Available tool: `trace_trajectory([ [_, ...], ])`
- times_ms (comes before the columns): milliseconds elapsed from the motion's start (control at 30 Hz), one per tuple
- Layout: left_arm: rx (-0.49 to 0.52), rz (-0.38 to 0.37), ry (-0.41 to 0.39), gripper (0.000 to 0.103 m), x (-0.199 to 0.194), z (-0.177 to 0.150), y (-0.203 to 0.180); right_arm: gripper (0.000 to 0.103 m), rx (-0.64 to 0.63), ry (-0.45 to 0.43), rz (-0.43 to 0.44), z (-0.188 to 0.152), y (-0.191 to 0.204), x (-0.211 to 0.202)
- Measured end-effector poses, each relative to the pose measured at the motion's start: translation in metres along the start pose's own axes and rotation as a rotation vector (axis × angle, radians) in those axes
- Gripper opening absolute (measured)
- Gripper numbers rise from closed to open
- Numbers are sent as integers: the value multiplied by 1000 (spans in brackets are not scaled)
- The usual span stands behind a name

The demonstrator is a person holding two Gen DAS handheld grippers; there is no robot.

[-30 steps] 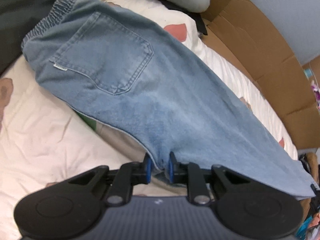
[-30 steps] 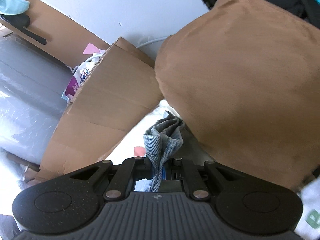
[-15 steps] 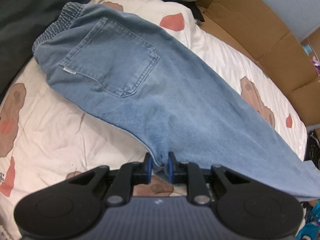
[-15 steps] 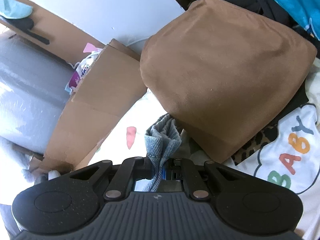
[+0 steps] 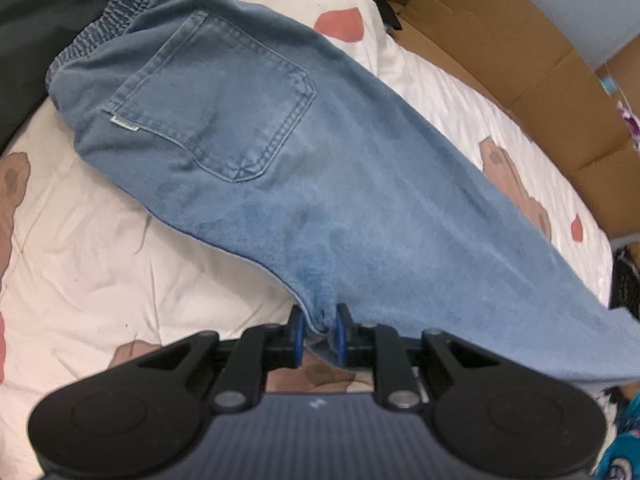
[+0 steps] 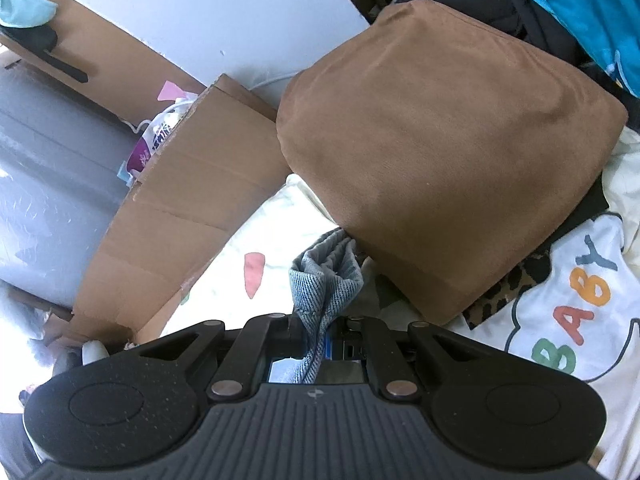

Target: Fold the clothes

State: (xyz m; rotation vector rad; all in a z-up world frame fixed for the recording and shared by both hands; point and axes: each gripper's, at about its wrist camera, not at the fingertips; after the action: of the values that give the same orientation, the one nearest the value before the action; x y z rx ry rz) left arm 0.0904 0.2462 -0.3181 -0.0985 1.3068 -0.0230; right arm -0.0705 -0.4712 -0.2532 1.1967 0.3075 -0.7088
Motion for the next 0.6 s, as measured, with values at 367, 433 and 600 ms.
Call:
trace_trajectory([
  [367,-50,7,-40,31,7,-28,2,6,-25,2,32,8,9,3],
  [433,-36,1,-51,50,6,-36,2,6,-18,0,35,8,9,3],
  [600,0,-4,-74,57,7,-57,-1,6,5,-9,37,8,10,3],
])
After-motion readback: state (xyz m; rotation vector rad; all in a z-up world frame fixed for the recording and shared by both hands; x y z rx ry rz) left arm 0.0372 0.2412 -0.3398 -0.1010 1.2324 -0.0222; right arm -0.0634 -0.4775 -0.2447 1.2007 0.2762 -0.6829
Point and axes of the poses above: each gripper's, at about its wrist camera, not at the fingertips, and x roughly the way its jaws point, y to its left, z to its top, and after that the axes turned 11 degrees about z, right-handed
